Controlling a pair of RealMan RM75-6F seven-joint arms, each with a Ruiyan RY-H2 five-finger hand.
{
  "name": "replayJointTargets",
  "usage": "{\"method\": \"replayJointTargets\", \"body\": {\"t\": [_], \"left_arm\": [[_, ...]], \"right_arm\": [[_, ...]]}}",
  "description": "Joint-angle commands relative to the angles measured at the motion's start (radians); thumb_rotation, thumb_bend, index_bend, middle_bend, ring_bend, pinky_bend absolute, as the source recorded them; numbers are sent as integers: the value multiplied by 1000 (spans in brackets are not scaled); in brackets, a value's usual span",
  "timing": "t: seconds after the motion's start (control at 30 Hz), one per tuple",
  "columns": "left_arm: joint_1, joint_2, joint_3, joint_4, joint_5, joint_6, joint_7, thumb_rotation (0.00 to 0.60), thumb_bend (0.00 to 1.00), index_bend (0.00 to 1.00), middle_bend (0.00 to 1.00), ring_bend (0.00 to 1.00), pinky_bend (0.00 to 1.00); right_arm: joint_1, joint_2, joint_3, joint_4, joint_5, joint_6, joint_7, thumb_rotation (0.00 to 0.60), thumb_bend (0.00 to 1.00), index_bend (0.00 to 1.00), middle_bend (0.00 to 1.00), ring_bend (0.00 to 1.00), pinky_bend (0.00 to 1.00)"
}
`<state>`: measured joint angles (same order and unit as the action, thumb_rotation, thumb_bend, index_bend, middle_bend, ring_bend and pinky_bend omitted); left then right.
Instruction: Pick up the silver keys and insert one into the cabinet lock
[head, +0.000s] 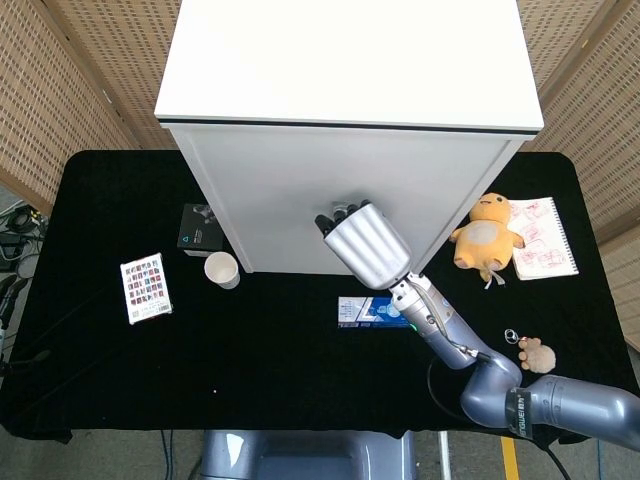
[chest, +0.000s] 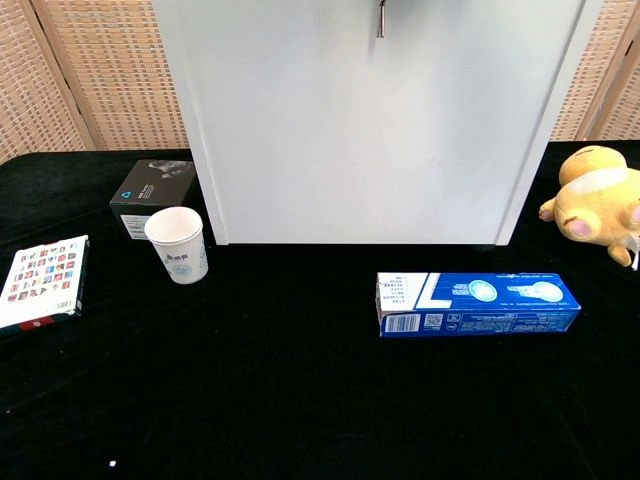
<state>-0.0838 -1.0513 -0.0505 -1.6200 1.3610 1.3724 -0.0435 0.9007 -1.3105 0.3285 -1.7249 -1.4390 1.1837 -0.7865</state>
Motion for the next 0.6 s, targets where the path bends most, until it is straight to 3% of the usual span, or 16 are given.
{"method": "replayJointTargets", "body": {"t": [0.03, 0.6], "left_arm": [[0, 0, 0, 0, 0, 0, -1, 600, 0, 0, 0, 0, 0], [1, 3, 0, -1, 0, 1, -4, 600, 0, 0, 0, 0, 0]], "right_arm": [[2, -8, -1, 9, 1, 6, -12, 600, 601, 720, 884, 889, 1000], [8, -24, -3, 33, 3, 22, -49, 600, 599, 719, 884, 888, 1000]]}}
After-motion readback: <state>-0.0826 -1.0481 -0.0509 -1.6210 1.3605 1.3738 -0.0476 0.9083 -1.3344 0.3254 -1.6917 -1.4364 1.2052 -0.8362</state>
